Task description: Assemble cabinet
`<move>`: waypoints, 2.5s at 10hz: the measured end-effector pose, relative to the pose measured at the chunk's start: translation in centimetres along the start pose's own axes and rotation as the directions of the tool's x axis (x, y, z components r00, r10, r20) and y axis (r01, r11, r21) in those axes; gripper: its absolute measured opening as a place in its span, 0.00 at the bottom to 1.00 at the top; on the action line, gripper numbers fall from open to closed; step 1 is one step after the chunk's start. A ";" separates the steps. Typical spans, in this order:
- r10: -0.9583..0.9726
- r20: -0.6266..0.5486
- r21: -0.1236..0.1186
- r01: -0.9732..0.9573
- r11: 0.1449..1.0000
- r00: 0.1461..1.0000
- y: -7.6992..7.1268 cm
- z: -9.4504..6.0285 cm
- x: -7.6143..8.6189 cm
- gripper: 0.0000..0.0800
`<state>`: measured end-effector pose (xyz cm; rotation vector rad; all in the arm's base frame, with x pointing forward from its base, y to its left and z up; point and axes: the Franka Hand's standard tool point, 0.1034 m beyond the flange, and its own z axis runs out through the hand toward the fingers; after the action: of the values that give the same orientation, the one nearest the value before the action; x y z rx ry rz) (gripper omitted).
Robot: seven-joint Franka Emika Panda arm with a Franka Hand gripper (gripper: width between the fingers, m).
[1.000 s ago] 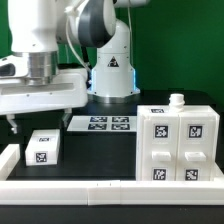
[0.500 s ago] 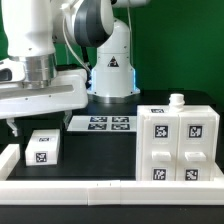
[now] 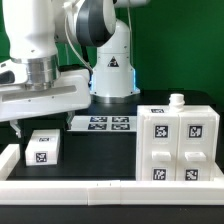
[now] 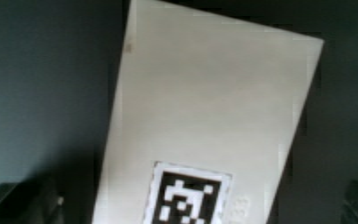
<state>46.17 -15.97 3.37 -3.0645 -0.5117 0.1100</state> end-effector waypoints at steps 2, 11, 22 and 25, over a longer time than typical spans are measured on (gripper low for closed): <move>-0.005 -0.010 -0.011 0.005 1.000 1.000 -0.1 0.3 0.0 1.00; -0.022 -0.017 -0.029 0.021 0.999 1.000 -0.3 2.7 -0.5 1.00; -0.047 -0.068 -0.045 0.044 0.998 0.997 -5.2 -4.4 3.2 0.70; -0.006 -0.071 -0.024 0.005 1.000 0.997 -8.1 -9.5 6.5 0.70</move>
Offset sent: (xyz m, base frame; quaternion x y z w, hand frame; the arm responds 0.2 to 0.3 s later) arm 0.0004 0.0044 -0.0115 -0.0059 0.0222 0.0068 0.9997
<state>50.39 -6.38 12.73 -3.0770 -0.5215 -0.0052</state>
